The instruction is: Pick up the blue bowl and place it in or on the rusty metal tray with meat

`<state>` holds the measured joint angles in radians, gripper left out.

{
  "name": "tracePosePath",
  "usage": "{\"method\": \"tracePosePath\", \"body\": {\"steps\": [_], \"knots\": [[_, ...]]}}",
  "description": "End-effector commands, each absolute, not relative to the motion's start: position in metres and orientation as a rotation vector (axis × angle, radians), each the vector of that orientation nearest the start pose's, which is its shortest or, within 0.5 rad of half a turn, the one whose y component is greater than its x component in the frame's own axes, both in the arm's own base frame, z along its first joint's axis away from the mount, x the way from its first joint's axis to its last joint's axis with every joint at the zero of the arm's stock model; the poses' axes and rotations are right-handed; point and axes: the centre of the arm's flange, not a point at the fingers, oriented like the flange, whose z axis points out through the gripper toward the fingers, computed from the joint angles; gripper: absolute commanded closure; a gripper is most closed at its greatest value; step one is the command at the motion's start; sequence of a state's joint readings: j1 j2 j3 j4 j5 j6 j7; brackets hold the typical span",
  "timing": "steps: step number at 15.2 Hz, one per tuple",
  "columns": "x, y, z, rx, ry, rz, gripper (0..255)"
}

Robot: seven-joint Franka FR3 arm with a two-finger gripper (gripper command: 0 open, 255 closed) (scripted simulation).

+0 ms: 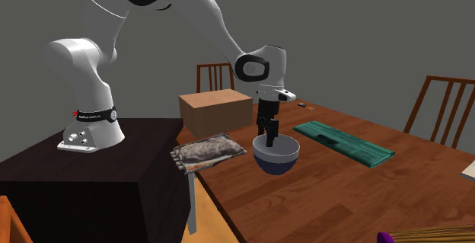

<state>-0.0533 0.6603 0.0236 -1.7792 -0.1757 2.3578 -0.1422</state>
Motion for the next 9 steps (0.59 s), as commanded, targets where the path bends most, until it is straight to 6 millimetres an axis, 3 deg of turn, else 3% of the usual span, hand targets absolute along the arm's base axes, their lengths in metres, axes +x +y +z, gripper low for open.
{"method": "tracePosePath", "body": {"steps": [1,7,8,9], "knots": [[0.6489,-0.0226,0.1768,-3.212,-0.384,0.144,0],[0.6488,-0.0226,0.1768,-3.212,-0.384,0.144,0],[0.6488,-0.0226,0.1768,-3.212,-0.384,0.144,255],[0.6488,-0.0226,0.1768,-3.212,-0.384,0.144,255]]}}
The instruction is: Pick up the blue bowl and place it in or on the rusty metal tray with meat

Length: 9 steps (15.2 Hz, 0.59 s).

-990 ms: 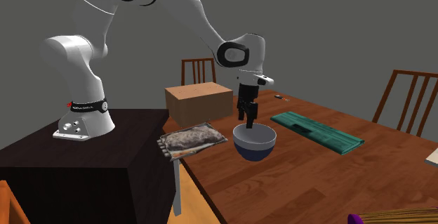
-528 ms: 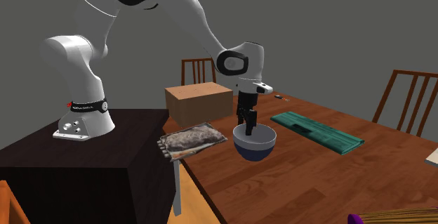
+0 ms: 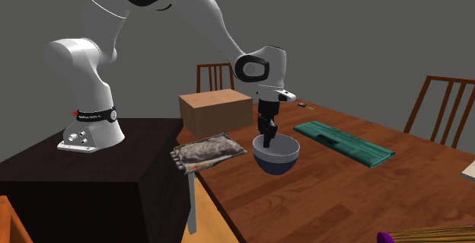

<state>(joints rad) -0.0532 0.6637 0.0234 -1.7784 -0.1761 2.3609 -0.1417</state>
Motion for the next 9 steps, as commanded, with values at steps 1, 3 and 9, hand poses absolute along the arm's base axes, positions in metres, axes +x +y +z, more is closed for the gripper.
{"method": "tracePosePath", "body": {"steps": [1,3,9], "knots": [[0.6488,-0.0226,0.1768,-3.212,-0.384,0.144,255],[0.6488,-0.0226,0.1768,-3.212,-0.384,0.144,255],[0.6489,-0.0226,0.1821,-3.212,-0.384,0.144,255]]}}
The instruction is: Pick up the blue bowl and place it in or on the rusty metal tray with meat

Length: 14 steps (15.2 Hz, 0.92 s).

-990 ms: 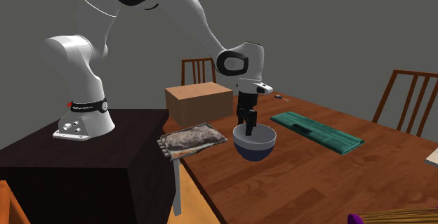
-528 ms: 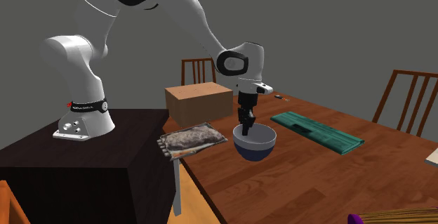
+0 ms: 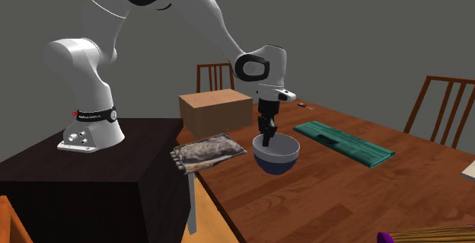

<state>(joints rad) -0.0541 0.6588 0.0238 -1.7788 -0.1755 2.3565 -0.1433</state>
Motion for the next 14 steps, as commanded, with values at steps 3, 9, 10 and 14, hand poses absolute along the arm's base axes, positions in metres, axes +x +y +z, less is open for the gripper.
{"method": "tracePosePath", "body": {"steps": [3,9,10,14], "knots": [[0.649,-0.023,0.198,-3.212,-0.384,0.144,255],[0.649,-0.023,0.23,-3.212,-0.384,0.144,255],[0.649,-0.023,0.235,-3.212,-0.384,0.144,255],[0.649,-0.023,0.256,-3.212,-0.384,0.144,255]]}}
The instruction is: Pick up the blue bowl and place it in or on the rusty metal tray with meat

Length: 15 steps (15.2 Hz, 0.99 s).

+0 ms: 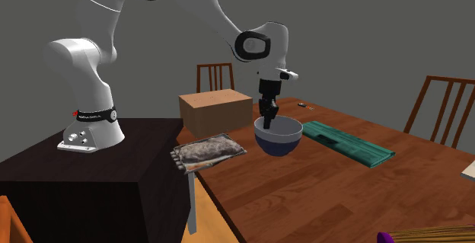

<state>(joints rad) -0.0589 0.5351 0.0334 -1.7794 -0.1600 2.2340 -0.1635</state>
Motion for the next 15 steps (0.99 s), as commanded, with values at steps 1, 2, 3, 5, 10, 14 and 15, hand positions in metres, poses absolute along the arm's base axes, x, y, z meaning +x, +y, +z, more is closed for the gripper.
{"method": "tracePosePath", "body": {"steps": [1,2,3,5,10,14,15], "knots": [[0.649,-0.023,0.261,-3.212,-0.384,0.144,255],[0.649,-0.023,0.267,-3.212,-0.384,0.144,255],[0.649,-0.023,0.272,-3.212,-0.384,0.144,255],[0.649,-0.023,0.282,-3.212,-0.384,0.144,255],[0.624,-0.014,0.3,-3.212,-0.384,0.144,255],[0.575,0.004,0.305,-3.212,-0.384,0.144,255],[0.562,0.008,0.306,-3.212,-0.384,0.144,255]]}}
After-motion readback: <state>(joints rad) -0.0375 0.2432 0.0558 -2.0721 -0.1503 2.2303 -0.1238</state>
